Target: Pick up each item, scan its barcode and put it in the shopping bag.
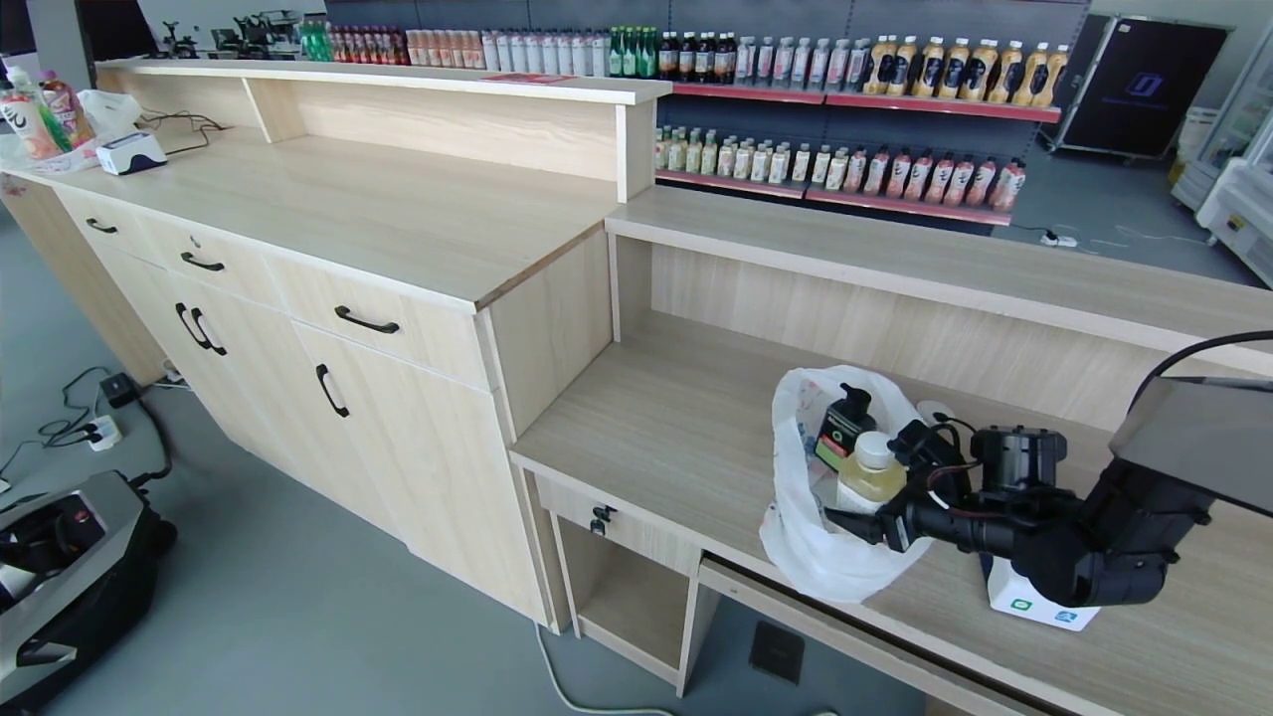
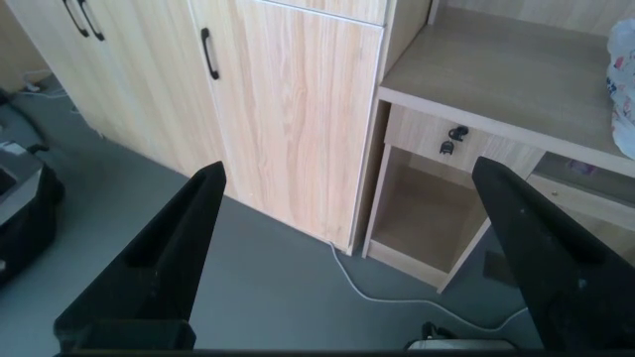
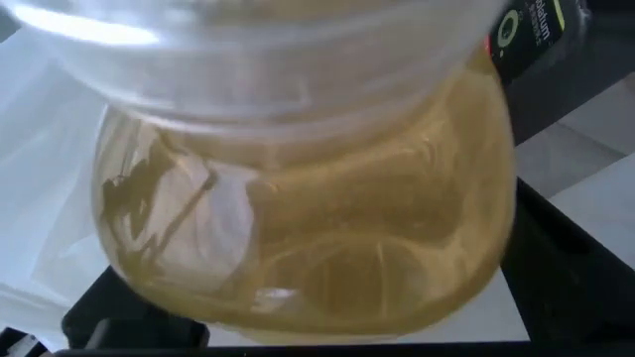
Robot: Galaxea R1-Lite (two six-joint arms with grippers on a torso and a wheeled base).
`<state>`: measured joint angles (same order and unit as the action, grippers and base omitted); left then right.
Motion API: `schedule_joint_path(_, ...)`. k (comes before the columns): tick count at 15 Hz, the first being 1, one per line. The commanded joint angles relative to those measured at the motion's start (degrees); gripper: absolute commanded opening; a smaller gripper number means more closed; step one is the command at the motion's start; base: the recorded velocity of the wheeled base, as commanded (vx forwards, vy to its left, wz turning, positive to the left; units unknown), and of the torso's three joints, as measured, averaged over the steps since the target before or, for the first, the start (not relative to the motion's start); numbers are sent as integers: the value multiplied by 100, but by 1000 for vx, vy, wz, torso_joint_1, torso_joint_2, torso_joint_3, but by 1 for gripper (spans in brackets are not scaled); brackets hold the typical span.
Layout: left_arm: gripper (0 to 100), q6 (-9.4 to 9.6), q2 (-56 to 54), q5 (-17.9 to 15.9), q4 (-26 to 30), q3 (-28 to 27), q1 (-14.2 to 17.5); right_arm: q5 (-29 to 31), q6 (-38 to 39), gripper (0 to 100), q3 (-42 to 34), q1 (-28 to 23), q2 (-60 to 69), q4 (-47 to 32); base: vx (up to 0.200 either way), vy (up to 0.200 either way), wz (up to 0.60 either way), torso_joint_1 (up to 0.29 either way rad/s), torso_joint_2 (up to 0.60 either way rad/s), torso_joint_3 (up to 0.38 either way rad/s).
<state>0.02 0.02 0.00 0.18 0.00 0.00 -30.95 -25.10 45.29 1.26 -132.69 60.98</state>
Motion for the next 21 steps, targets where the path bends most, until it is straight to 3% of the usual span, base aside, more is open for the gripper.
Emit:
schedule_joint_path(1, 100, 6, -2, 0, -9, 0, 0, 1, 84, 100, 6, -3, 235, -24, 0, 0, 0, 0, 0, 0)
schedule_joint_path(3, 100, -2, -2, 0, -1, 0, 0, 1, 207, 100, 59, -11, 631, -315, 0, 0, 0, 0, 0, 0)
schedule_joint_path(7, 100, -2, -2, 0, -1, 0, 0, 10, 5, 100, -178, -240, 2749, -2134, 0, 0, 0, 0, 0, 0)
schedule_joint_path(10, 100, -2, -2, 0, -1, 0, 0, 10, -329, 100, -319, -627, 3725, -3057, 0, 0, 0, 0, 0, 0)
schedule_joint_path(14, 100, -2, -2, 0, -1, 0, 0, 89, -469, 100, -477, -1022, 4164, -3294, 0, 0, -150, 1, 1, 1)
schedule_joint_path(16, 100, 6, -2, 0, -1, 0, 0, 722, -557, 100, -363, -1233, 4366, -3294, 0, 0, -600, 0, 0, 5)
schedule_joint_path(17, 100, -2, -2, 0, -1, 0, 0, 766, -478, 100, -310, -1242, 4445, -3294, 0, 0, -600, 2, -7, 7)
schedule_joint_path(21, 100, -2, -2, 0, -1, 0, 0, 1583, 383, 100, -380, -1277, 4797, -3162, 0, 0, -600, 4, 6, 4)
